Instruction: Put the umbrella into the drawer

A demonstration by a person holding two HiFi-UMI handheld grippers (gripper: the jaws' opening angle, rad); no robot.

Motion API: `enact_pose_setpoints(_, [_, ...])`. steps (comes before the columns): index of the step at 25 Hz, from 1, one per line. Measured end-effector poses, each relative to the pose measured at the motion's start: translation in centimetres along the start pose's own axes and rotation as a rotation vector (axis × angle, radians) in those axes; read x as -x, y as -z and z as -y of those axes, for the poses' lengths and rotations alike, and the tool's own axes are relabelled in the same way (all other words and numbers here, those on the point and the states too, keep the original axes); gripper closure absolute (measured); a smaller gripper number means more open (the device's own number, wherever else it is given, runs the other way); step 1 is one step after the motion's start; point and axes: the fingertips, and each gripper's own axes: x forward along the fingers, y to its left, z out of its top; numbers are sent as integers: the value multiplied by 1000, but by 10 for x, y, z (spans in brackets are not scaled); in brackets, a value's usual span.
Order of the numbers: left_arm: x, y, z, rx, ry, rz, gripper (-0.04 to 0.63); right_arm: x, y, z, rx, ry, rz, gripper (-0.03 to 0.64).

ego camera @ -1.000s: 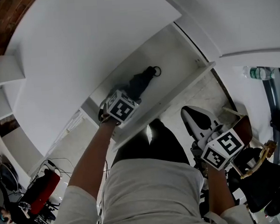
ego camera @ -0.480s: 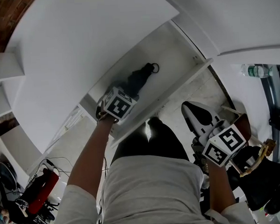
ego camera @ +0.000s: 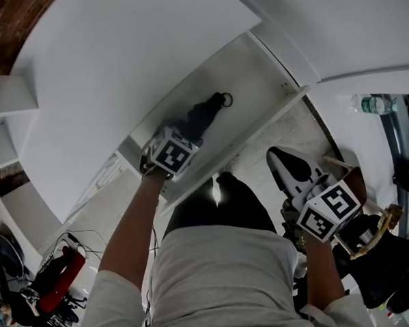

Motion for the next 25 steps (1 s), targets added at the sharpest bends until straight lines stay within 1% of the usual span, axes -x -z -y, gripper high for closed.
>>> enact_pose_setpoints(5, [7,-7,-2,-9,-18,25,281,-1,-3,-3,7,-9,1,588])
enact_pose_setpoints(11, [17,-7,-2,-16,-26,27,287,-3,-8,-10,21,-27,8,588])
enact_pose_setpoints(12, [20,-8,-2,-19,-33,37,300,-4,-9,-11,24,-29,9,589])
enact_pose_setpoints(15, [32,-11,-4,-20,-58,78,372,-5,-12,-16,34,-39,9,589])
enact_pose_setpoints(17, [40,-11,-2,-9,-55,93,412,-6,-15,-19,43,-47,13,589])
enact_pose_setpoints(20, [50,-14,8,-18,-34,110,462,-6,-21,-24,56,-56,22,588])
enact_pose_setpoints(23, [66,-18,15,-28,-48,142,516,-5,-25,-30,69,-66,23,589])
enact_pose_setpoints(25, [77,-21,18,-16,-59,174,548,-5,-27,-32,76,-69,23,589])
